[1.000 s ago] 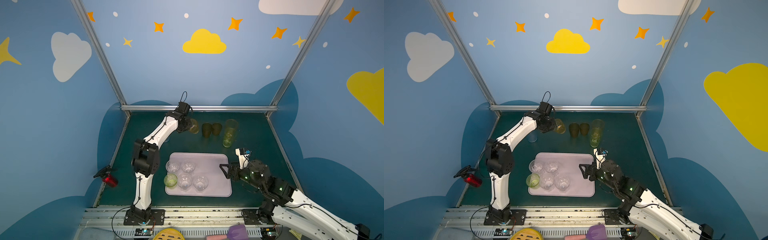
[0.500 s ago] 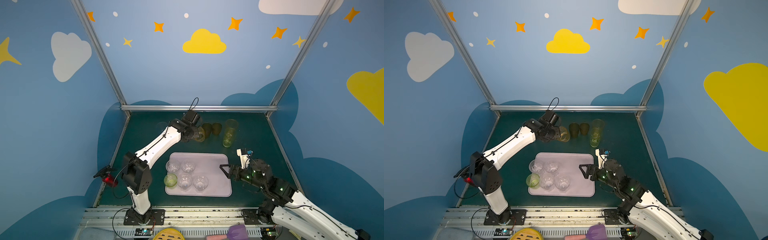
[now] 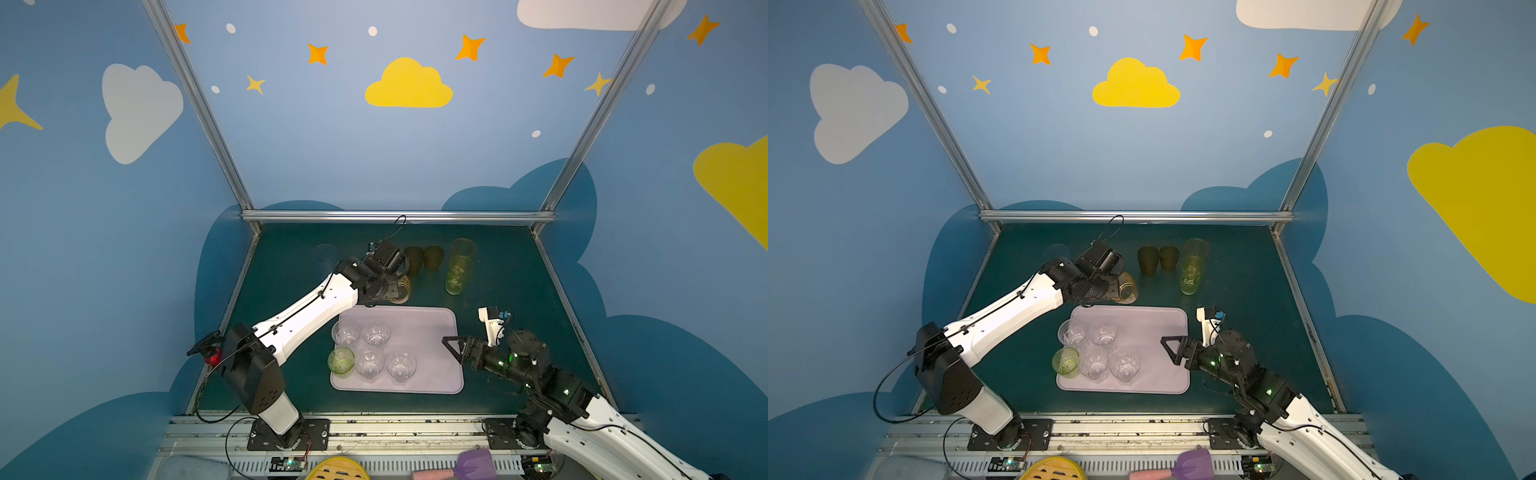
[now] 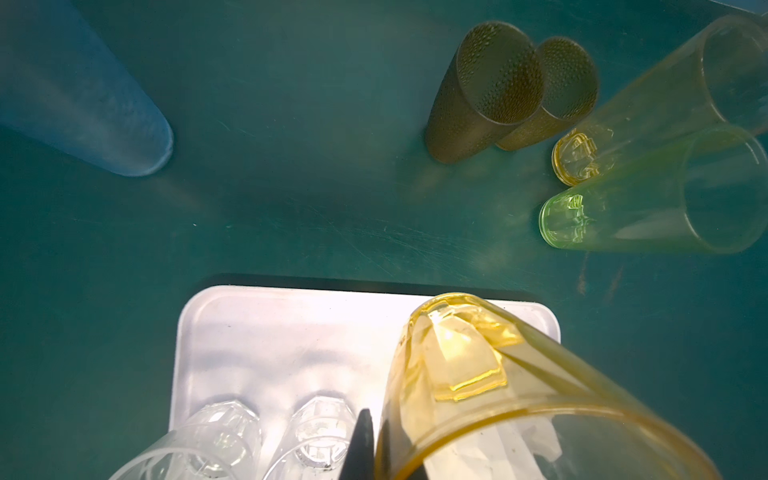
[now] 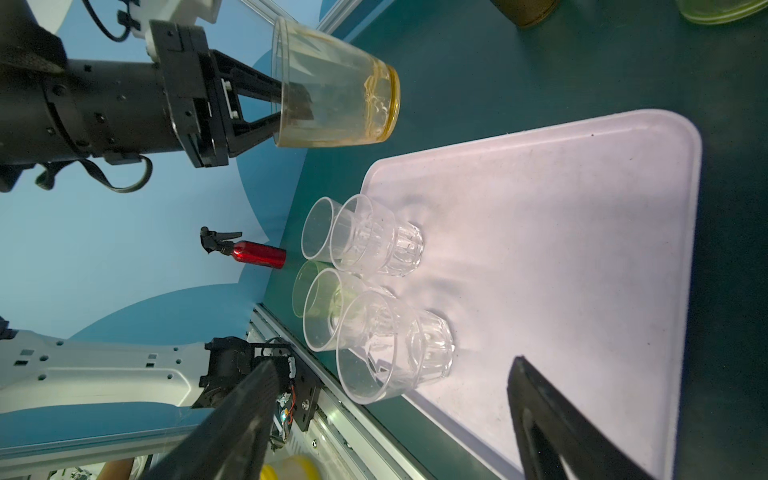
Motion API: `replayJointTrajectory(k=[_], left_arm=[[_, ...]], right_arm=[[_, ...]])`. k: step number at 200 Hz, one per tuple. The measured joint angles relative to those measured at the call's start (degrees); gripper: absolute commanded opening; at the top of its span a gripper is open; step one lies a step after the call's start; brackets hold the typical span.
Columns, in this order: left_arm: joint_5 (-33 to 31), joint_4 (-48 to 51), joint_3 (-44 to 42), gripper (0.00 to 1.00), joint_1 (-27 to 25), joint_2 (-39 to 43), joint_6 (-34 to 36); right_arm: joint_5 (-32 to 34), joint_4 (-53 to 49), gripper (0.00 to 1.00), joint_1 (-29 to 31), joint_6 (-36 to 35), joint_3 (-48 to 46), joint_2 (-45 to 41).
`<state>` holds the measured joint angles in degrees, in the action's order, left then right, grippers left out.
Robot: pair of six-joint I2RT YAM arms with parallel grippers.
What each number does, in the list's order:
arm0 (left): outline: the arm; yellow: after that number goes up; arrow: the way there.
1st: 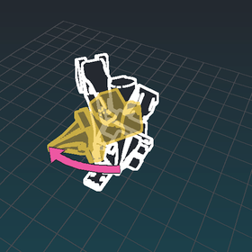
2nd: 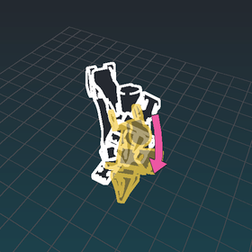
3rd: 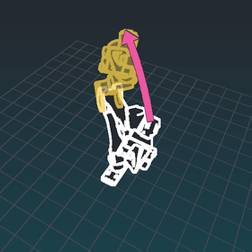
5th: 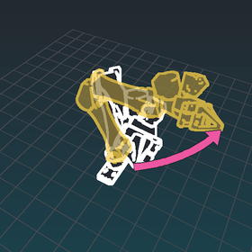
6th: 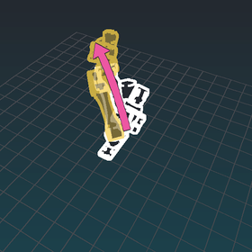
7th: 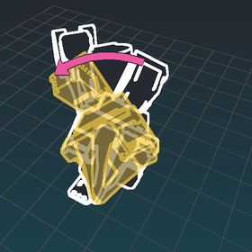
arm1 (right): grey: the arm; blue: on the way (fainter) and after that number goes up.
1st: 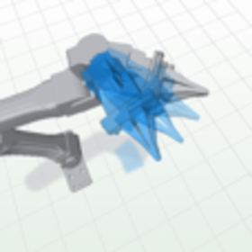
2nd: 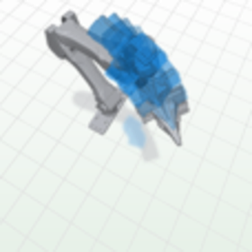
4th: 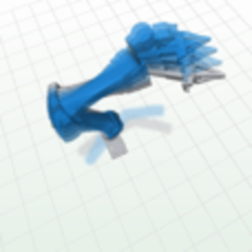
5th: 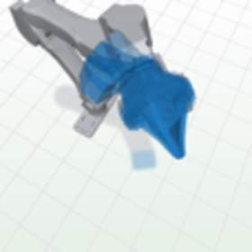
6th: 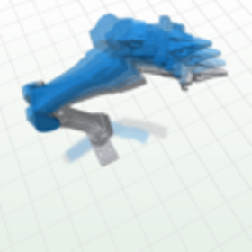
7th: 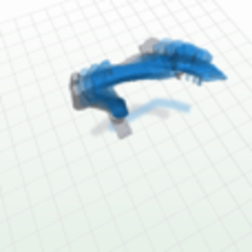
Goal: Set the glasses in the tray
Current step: 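Lift the amber glass and carry it over the tray with the left gripper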
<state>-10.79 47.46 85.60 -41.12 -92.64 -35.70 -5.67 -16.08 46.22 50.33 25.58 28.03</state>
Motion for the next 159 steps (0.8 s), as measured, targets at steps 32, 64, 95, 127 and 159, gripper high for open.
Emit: replayJointTrajectory(k=[32, 64, 95, 127, 159], left_arm=[[-1.73, 0.04, 0.00, 0.04, -2.10, 0.35, 0.11], [-2.93, 0.31, -0.04, 0.04, -4.81, 0.39, -0.15], [-3.48, 0.48, -2.19, 0.04, -7.39, 1.29, -1.22], [-4.04, 1.09, -5.03, 0.04, -9.29, 1.62, -2.56], [-4.79, 1.77, -6.43, 0.04, -10.51, 1.62, -3.61]], right_arm=[[-0.11, -1.14, 0.86, -0.02, 1.01, 0.00, -2.01], [-1.01, -2.80, 0.86, -0.04, 2.08, -0.11, -5.35], [-1.68, -3.91, 0.86, -0.04, 3.34, -1.18, -8.28], [-1.97, -4.94, 0.86, -0.04, 4.79, -3.43, -10.84], [-2.14, -5.70, 0.86, -0.04, 5.33, -4.42, -12.02]])
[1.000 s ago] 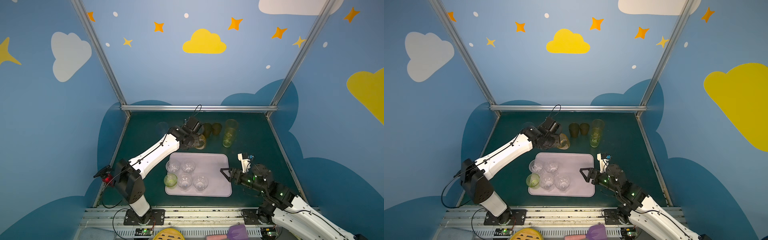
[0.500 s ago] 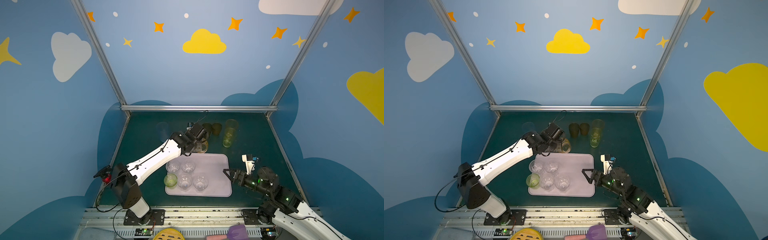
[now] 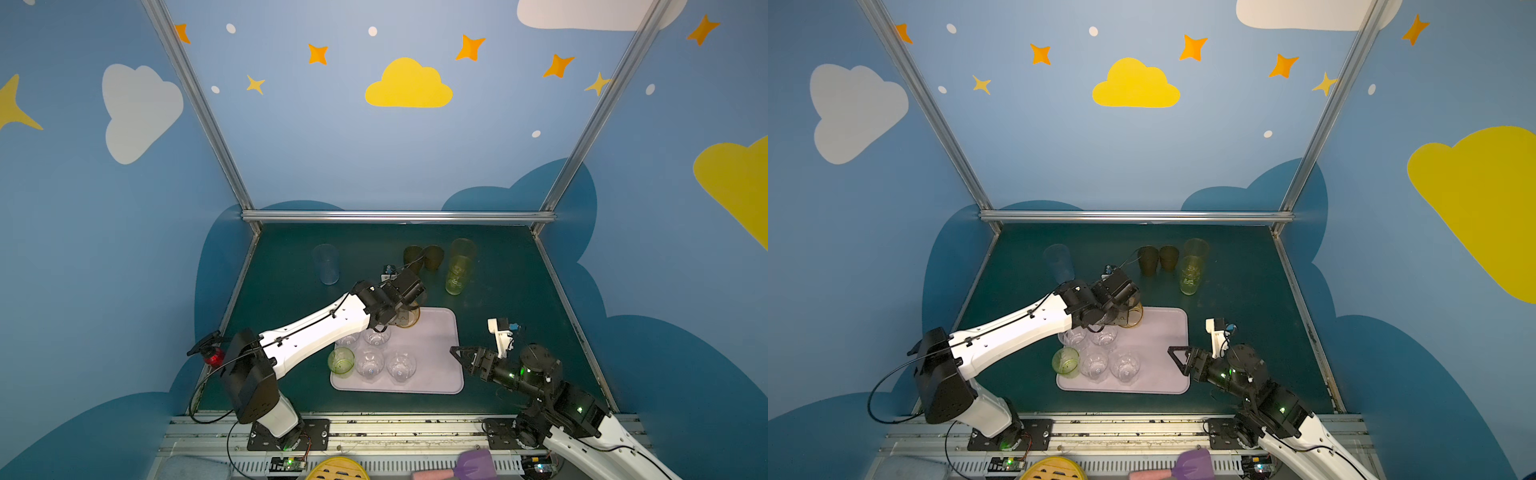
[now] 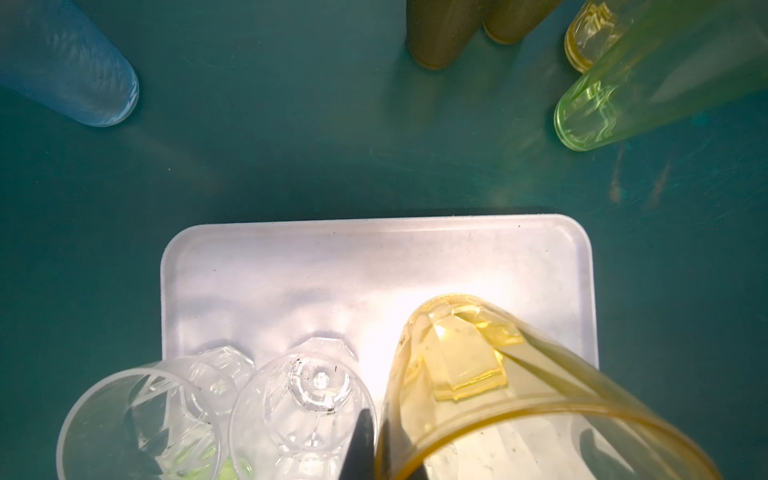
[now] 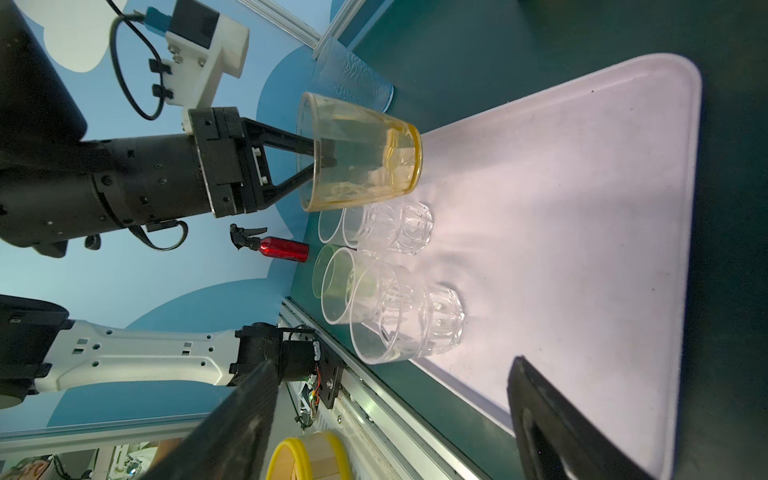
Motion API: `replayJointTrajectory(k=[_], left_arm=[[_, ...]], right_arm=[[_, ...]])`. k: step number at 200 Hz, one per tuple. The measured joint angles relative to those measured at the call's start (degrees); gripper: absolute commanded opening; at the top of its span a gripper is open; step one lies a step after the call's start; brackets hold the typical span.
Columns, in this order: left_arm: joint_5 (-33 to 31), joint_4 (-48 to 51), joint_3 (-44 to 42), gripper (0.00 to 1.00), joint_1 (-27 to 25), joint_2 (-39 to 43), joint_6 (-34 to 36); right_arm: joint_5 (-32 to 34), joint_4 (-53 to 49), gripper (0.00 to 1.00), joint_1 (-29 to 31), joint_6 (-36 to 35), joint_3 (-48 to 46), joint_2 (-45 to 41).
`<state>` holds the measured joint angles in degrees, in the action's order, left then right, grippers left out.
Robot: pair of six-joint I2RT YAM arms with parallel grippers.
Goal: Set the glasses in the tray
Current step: 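Lift the amber glass and carry it over the tray with the left gripper, then lower the amber glass onto the tray and open the left gripper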
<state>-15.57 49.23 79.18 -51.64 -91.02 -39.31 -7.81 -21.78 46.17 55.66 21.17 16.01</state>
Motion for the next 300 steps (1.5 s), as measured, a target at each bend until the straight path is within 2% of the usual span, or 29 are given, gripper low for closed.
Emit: replayJointTrajectory(k=[157, 300], left_arm=[[-0.24, 2.56, 0.57, 0.04, -3.67, -4.70, -3.58], [-1.70, 5.25, 0.57, 0.04, -3.93, -8.55, -4.35]], right_arm=[[-0.87, -4.20, 0.86, 0.00, 0.28, -0.02, -4.74], [-0.79, -6.45, 0.86, -0.02, 1.16, -0.52, -7.58]])
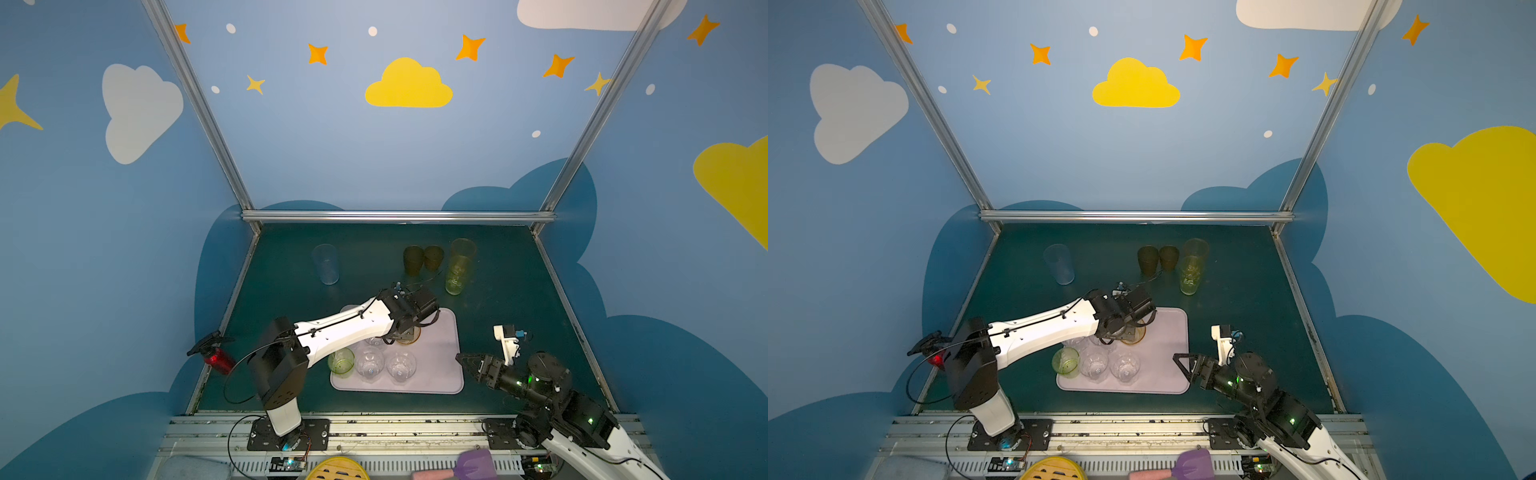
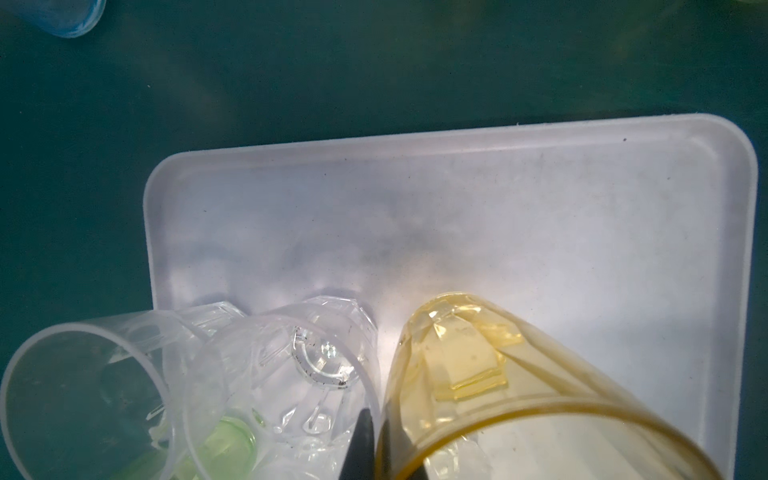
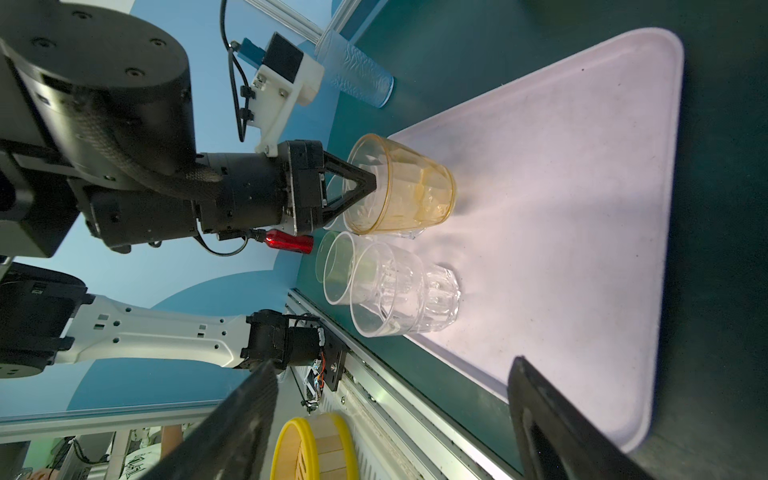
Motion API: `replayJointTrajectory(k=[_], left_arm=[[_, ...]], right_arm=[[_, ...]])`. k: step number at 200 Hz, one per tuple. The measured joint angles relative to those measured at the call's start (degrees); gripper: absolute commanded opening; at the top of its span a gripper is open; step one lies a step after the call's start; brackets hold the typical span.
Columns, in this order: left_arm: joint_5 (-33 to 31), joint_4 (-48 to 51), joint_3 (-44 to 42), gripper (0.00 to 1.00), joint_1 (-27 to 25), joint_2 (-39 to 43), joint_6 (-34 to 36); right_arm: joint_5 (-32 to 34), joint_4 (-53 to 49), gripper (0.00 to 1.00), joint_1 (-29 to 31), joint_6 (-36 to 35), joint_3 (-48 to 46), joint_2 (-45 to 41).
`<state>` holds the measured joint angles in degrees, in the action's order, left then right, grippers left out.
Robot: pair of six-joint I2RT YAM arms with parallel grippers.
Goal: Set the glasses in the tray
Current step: 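Lower the amber glass onto the tray and open the left gripper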
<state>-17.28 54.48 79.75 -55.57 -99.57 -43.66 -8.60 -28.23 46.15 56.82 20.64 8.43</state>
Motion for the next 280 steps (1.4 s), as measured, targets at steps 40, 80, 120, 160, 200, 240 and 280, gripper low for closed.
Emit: replayJointTrajectory(k=[40, 80, 120, 160, 200, 240, 280], left_arm=[[0.09, 0.04, 0.00, 0.04, -0.02, -0.35, -0.07], [0.24, 0.02, 0.33, 0.04, -0.13, -1.70, -0.09], [0.24, 0.70, 0.63, 0.04, -0.17, -1.92, -0.09], [0.22, 1.46, 1.70, 0.05, -0.22, -2.73, -0.09], [0.15, 2.29, 1.90, 0.12, -0.22, -2.75, -0.11], [0.02, 2.93, 2.03, 0.23, -0.35, -2.75, -0.07], [-0.11, 3.39, 2.23, 0.24, -0.37, -2.75, -0.26]], right_arm=[[0.20, -0.09, 0.86, 0.00, 0.04, -0.15, 0.00], [0.44, -0.42, 0.86, 0.00, 0.22, -0.39, 0.00], [0.68, -0.44, 0.86, 0.00, 0.22, -0.42, -0.02], [1.03, -0.50, 0.86, 0.00, 0.22, -0.42, 0.00], [1.49, -0.55, 0.86, 0.00, 0.20, -0.42, 0.00], [1.86, -0.59, 0.86, 0.00, 0.20, -0.74, 0.00], [2.01, -0.76, 0.86, 0.00, 0.22, -1.01, 0.09]])
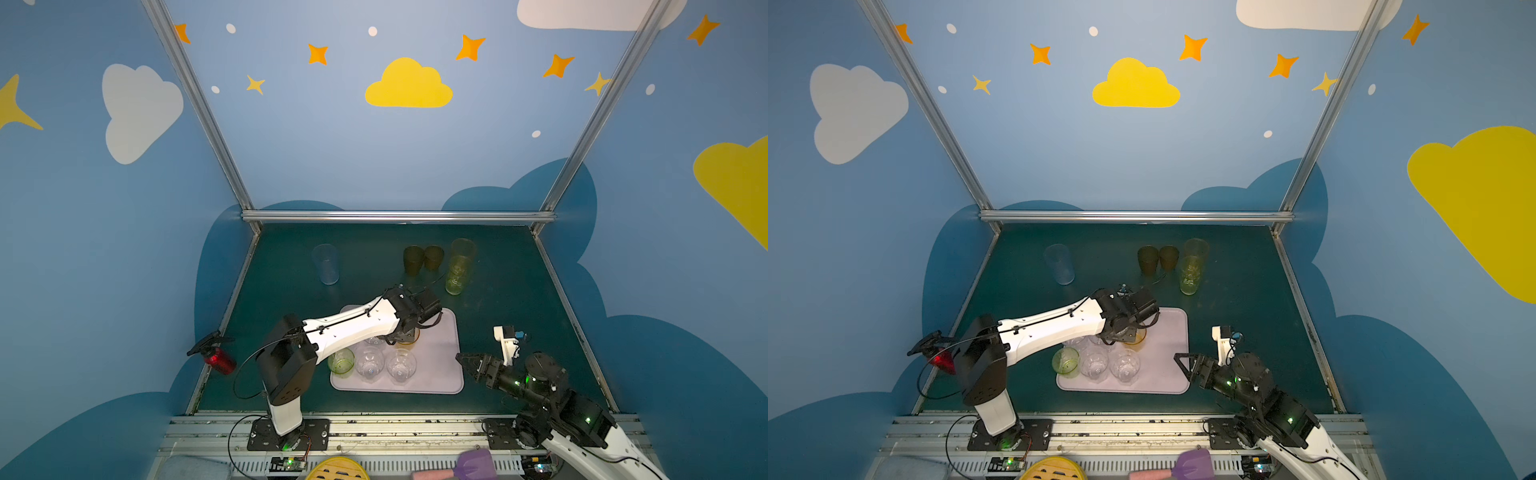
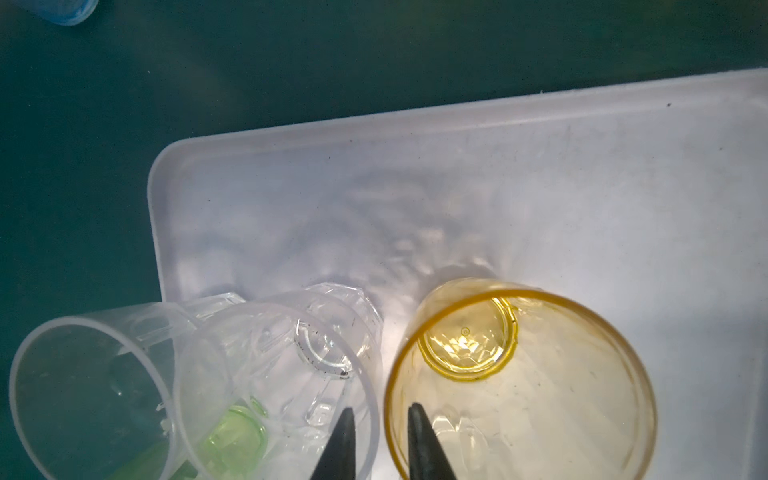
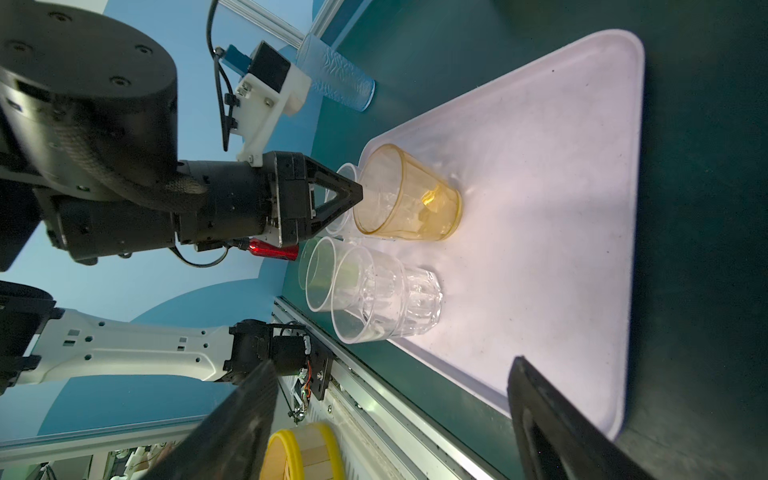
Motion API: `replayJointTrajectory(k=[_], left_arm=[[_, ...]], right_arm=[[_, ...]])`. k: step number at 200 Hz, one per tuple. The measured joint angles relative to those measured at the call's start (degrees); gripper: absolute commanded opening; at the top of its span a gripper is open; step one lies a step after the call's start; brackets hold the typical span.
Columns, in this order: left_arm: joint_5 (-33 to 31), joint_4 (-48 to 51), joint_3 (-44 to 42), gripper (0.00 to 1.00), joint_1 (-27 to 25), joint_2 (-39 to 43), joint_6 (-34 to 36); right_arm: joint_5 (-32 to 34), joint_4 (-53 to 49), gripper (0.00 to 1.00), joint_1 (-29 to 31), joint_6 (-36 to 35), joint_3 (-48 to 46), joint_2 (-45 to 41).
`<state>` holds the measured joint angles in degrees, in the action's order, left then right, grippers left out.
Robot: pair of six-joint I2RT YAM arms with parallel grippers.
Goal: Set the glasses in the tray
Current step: 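Lower the amber glass onto the tray and open the left gripper, then withdraw the left gripper while the right gripper reaches toward the olive dotted glasses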
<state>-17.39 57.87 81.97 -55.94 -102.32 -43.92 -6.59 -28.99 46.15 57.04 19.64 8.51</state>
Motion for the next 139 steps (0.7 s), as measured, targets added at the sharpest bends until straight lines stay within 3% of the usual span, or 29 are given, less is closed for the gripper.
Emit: replayJointTrajectory(k=[31, 60, 81, 139], left_arm=[[-0.28, 0.35, 0.74, 0.40, 0.00, 0.26, -0.15], [-1.16, 0.48, 0.74, 0.70, -0.02, 1.99, 0.22], [-1.92, 0.22, 0.72, 1.00, -0.02, 4.35, 0.90], [-7.45, 0.28, 0.26, 1.00, 0.37, 12.37, 2.89]], right_arm=[[0.00, 0.00, 0.86, 0.00, 0.00, 0.00, 0.42], [0.00, 0.00, 0.86, 0.00, -0.02, 0.00, 1.53], [0.00, 0.00, 0.86, -0.02, -0.02, 0.00, 3.02], [0.15, -0.15, 0.86, -0.26, -0.26, 1.95, 9.77]])
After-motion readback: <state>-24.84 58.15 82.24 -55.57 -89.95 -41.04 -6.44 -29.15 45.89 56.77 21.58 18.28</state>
